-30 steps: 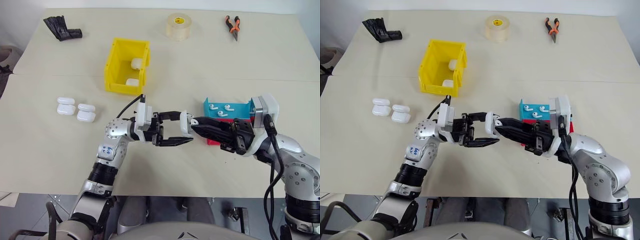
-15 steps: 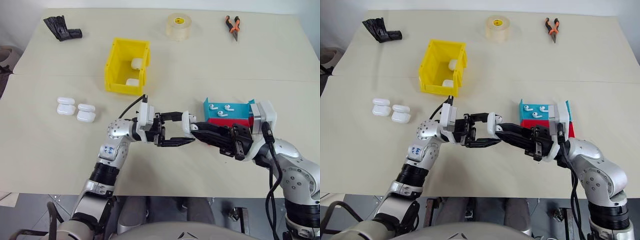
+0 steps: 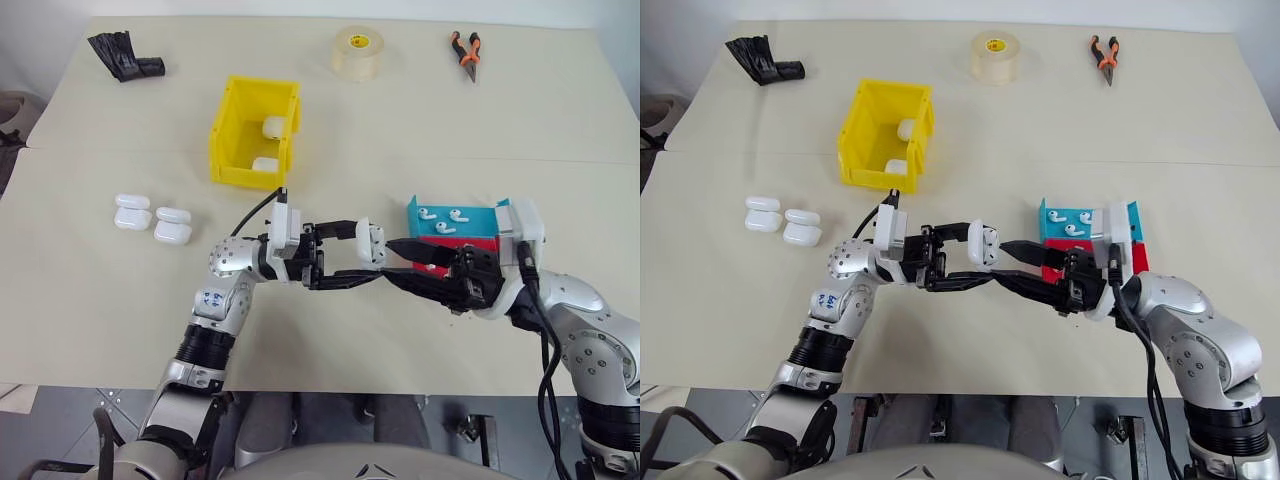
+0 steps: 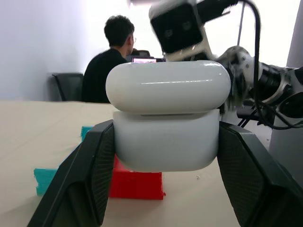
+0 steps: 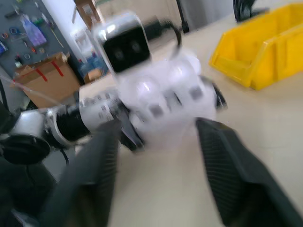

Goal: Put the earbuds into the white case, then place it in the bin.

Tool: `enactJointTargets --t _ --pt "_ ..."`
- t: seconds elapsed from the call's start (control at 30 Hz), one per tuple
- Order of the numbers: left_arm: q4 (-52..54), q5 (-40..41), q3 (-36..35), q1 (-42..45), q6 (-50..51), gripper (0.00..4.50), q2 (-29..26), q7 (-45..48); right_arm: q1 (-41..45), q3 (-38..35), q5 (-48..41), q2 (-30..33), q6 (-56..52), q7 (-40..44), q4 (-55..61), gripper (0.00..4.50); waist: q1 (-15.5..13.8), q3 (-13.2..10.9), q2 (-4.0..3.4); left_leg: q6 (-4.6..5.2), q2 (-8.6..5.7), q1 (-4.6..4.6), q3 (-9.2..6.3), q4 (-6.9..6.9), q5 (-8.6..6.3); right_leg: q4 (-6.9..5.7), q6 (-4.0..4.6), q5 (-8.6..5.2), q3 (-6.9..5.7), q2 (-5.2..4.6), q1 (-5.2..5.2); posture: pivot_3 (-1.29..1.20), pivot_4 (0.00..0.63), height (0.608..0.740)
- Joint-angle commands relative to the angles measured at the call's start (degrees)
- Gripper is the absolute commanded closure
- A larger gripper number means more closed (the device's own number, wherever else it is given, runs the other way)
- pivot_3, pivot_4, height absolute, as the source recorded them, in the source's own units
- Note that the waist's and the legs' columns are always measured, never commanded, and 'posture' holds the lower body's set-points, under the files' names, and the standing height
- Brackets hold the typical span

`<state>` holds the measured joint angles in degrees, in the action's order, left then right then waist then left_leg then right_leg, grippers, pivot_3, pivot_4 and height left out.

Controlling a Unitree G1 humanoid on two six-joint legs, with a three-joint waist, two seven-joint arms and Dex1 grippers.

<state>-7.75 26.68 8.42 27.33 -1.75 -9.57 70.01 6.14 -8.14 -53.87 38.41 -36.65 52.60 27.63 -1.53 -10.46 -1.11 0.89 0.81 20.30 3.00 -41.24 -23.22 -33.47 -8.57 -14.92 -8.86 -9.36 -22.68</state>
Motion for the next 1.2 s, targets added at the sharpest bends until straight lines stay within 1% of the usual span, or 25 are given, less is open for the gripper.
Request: enactJointTargets --t 0.03,0.1,0.2,0.27,0.3,0.43,0.57,0.67,0.83,0.9,1.07,1.2 --pt "3.8 -1.2 0.5 0.8 0.7 1.70 -2.4 -0.1 -0.7 -5.0 -0.1 3.8 0.4 2.0 -0.5 1.28 0.0 0.0 0.00 0.00 0.00 0.00 0.00 0.00 0.00 0.00 0.00 0.00 0.00 0.00 0.00 0.00 0.150 0.740" --pt "5.4 -3.4 1.4 0.7 1.5 1.70 -5.3 -0.2 -0.8 -7.3 -0.9 6.1 0.0 3.1 -1.0 1.28 0.1 0.0 0.00 0.00 0.01 -0.01 0.00 0.01 0.00 0.00 0.00 0.00 0.00 0.00 0.00 0.00 0.150 0.740" --pt "6.9 -9.8 3.9 1.7 1.2 1.70 -9.9 -2.0 -0.3 -9.2 -2.7 9.1 -1.1 4.9 -0.1 1.92 0.1 0.0 0.00 0.00 0.02 -0.05 0.02 0.06 0.00 0.00 0.00 0.00 0.01 0.01 0.00 0.00 0.150 0.740" --pt "7.7 -11.9 4.6 2.8 2.6 1.70 -10.8 -4.1 0.9 -8.9 -3.4 10.2 -1.8 5.6 0.8 2.57 0.1 0.0 0.00 0.00 0.02 -0.05 0.02 0.05 0.00 0.00 0.00 0.00 0.01 0.01 0.00 0.00 0.150 0.740" --pt "8.1 -12.4 4.9 3.6 4.1 1.70 -10.9 -5.3 1.9 -7.8 -2.5 10.6 -1.4 5.9 1.4 2.99 0.1 0.0 0.00 0.00 0.01 -0.05 0.02 0.05 0.00 0.00 0.00 0.00 0.02 0.00 0.00 0.00 0.150 0.740" --pt "8.3 -15.9 7.8 6.0 4.7 1.70 -11.1 -6.0 7.1 -1.6 0.5 9.9 -1.8 4.4 3.4 4.42 0.0 0.0 0.01 0.00 0.01 -0.03 0.01 0.02 0.00 0.00 0.00 0.00 0.03 0.00 0.00 0.00 0.150 0.740" --pt "8.6 -16.8 9.4 6.9 5.5 1.70 -9.9 -7.5 11.2 4.2 4.3 8.4 -1.6 2.3 4.1 4.47 0.1 0.0 0.01 0.00 0.01 -0.03 0.01 0.04 0.00 0.00 0.00 0.00 0.01 0.00 0.00 0.00 0.150 0.740" --pt "8.5 -17.0 9.5 7.1 5.4 1.70 -9.8 -7.9 12.8 5.7 3.9 7.7 -3.2 1.4 4.0 4.47 0.0 0.0 0.02 0.00 0.01 -0.02 0.01 0.03 0.00 0.00 0.00 0.00 0.01 0.00 -0.01 0.00 0.150 0.740" --pt "8.5 -16.9 9.4 7.1 5.1 1.70 -9.7 -8.1 14.4 8.0 6.7 7.9 -3.7 0.7 3.5 4.47 0.0 0.0 0.02 0.00 0.02 -0.01 0.00 0.03 0.00 0.00 0.00 0.00 0.00 0.00 -0.01 0.00 0.150 0.740" --pt "8.7 -16.1 9.1 6.9 4.7 1.70 -9.5 -8.0 14.2 8.0 7.7 8.3 -4.1 0.2 2.8 4.47 0.0 0.0 0.02 0.00 0.01 0.00 0.00 0.02 0.00 0.00 0.00 0.00 0.00 0.00 -0.01 0.00 0.150 0.740" --pt "9.6 -13.1 7.1 5.9 5.2 1.70 -9.6 -7.3 10.5 5.9 11.8 10.7 -1.2 2.9 -1.5 4.47 0.0 0.0 0.03 0.00 0.01 0.00 0.00 0.03 0.00 0.00 0.00 0.00 0.00 0.00 0.00 0.00 0.150 0.740" --pt "10.6 -9.3 4.6 4.2 4.5 1.70 -9.5 -6.3 7.0 1.8 11.7 9.2 2.6 3.4 -3.9 4.47 0.0 0.0 0.05 0.00 0.03 0.00 0.00 0.04 0.00 0.00 0.00 0.00 -0.01 0.00 -0.01 0.00 0.150 0.740"
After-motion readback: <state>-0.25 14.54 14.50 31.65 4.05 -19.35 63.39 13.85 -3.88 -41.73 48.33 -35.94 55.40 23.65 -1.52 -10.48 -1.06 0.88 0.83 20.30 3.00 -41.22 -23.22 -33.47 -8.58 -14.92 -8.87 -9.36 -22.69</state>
